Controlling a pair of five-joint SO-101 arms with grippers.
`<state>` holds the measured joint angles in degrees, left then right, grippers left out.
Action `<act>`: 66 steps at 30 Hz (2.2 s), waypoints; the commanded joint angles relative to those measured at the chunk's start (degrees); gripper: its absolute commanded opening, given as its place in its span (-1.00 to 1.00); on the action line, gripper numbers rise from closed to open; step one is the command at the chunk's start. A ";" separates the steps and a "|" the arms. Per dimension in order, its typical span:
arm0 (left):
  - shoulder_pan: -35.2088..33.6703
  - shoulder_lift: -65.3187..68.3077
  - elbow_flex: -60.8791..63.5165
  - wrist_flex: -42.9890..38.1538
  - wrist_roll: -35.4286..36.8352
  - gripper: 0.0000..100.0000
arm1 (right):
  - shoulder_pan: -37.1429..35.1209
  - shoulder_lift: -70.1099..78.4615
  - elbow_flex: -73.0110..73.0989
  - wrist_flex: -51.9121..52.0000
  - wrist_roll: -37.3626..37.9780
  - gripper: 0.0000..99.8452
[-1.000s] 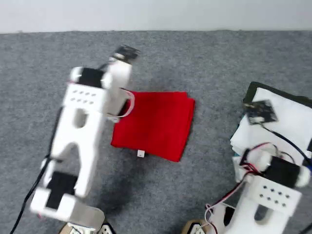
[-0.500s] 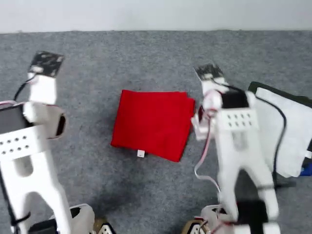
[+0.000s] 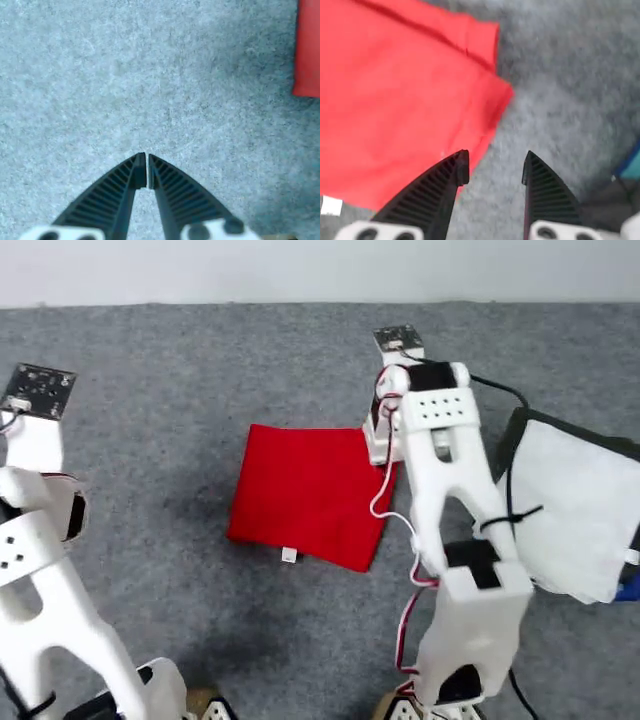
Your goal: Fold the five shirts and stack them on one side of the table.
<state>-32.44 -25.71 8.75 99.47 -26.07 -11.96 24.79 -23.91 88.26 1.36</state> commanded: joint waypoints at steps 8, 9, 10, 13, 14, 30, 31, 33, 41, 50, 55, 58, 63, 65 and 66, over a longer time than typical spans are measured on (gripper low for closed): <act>-0.26 7.30 -0.31 0.88 -0.44 -0.97 | -2.51 12.88 -16.97 -2.59 -0.26 -0.65; -0.26 7.82 -0.31 0.88 -0.44 -0.97 | -2.51 14.11 -18.37 -2.59 -0.18 -0.65; -0.26 8.44 -0.40 0.88 -0.44 -0.97 | -2.42 15.34 -19.78 -2.59 -0.18 -0.65; -0.26 9.58 -0.40 0.88 -0.44 -0.97 | -2.15 18.59 -23.21 -2.42 -0.09 -0.65; -0.26 9.93 -0.40 0.88 -0.44 -0.97 | -2.15 19.56 -24.26 -2.33 -0.09 -0.65; -0.44 14.24 -0.48 -0.79 -0.44 -0.97 | -3.30 27.56 -37.36 -8.22 13.98 -0.98; -0.44 14.24 -0.48 -0.79 -0.44 -0.97 | -2.77 28.35 -37.80 -8.92 14.42 -0.98; -0.44 14.24 -0.48 -0.79 -0.53 -0.97 | -1.63 30.20 -38.42 -9.45 14.51 -0.98; -0.35 14.24 -0.48 -0.79 -0.44 -0.97 | -1.89 30.90 -49.41 1.80 12.92 -0.50; -0.53 13.71 -0.48 -0.44 -0.44 -0.97 | -7.78 31.52 -62.07 14.64 9.85 -0.68; -0.62 13.71 -0.57 0.26 -0.35 -0.97 | -7.87 30.90 -55.12 14.73 9.93 -0.98; -0.62 13.71 -0.57 0.88 -0.35 -0.97 | -7.87 29.58 -49.49 14.81 9.58 -0.97; -3.25 13.71 -0.57 0.88 -0.35 -0.97 | -9.01 21.58 -38.86 14.73 5.54 -0.97; -4.75 13.71 -0.57 0.88 -0.53 -0.97 | -9.10 18.33 -34.81 14.73 4.13 -0.89; -5.36 13.71 -0.57 0.88 -0.53 -0.97 | -9.01 16.92 -32.88 14.64 3.08 -0.80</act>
<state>-36.04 -11.21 8.75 99.38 -25.98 -20.84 49.67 -59.87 100.48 6.90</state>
